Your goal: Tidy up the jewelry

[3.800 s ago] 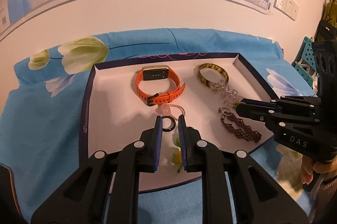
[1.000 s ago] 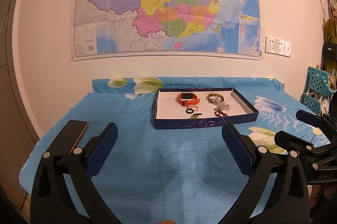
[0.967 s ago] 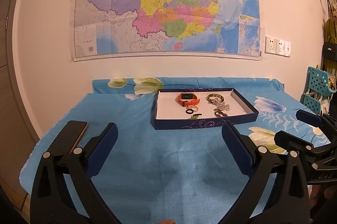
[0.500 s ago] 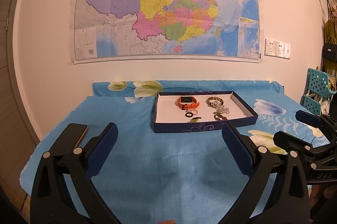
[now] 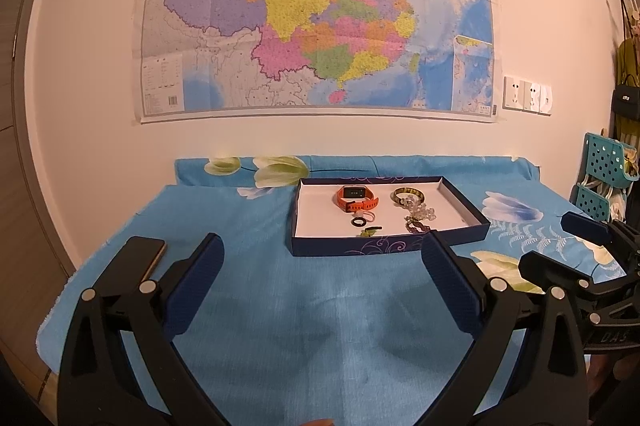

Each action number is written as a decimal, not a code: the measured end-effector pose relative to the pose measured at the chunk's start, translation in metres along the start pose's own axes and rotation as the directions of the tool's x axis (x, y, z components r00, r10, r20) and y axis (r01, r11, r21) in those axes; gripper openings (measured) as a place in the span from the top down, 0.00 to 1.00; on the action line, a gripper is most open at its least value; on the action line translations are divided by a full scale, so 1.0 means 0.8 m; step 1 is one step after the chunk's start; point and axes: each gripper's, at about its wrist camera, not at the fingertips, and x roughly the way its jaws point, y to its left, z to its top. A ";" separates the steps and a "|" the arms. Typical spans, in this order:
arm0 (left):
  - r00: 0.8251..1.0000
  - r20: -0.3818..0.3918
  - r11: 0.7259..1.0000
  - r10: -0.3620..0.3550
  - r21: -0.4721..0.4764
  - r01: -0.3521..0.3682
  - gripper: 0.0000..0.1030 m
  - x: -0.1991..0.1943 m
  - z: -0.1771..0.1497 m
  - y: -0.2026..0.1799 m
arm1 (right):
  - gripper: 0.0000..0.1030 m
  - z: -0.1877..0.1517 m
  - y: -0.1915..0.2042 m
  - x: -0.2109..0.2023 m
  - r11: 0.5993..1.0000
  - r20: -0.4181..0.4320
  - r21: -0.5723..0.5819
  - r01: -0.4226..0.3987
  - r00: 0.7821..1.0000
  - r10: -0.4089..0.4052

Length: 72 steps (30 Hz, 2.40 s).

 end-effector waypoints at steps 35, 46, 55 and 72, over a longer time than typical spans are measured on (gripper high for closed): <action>1.000 0.000 1.000 -0.006 0.001 0.006 0.05 0.005 0.003 -0.004 | 0.07 0.002 0.000 0.001 1.000 -0.003 -0.001 -0.001 1.000 0.001; 1.000 -0.004 1.000 -0.011 -0.003 0.011 0.05 0.007 0.001 -0.005 | 0.07 0.004 -0.001 0.003 1.000 -0.006 0.001 0.000 1.000 0.000; 1.000 -0.006 1.000 -0.011 -0.004 0.011 0.05 0.008 0.001 -0.006 | 0.07 0.003 -0.002 0.004 1.000 -0.010 0.003 -0.002 1.000 0.002; 1.000 -0.010 1.000 -0.013 -0.004 0.013 0.05 0.011 -0.005 -0.004 | 0.07 0.003 -0.002 0.004 1.000 -0.010 0.004 -0.002 1.000 0.002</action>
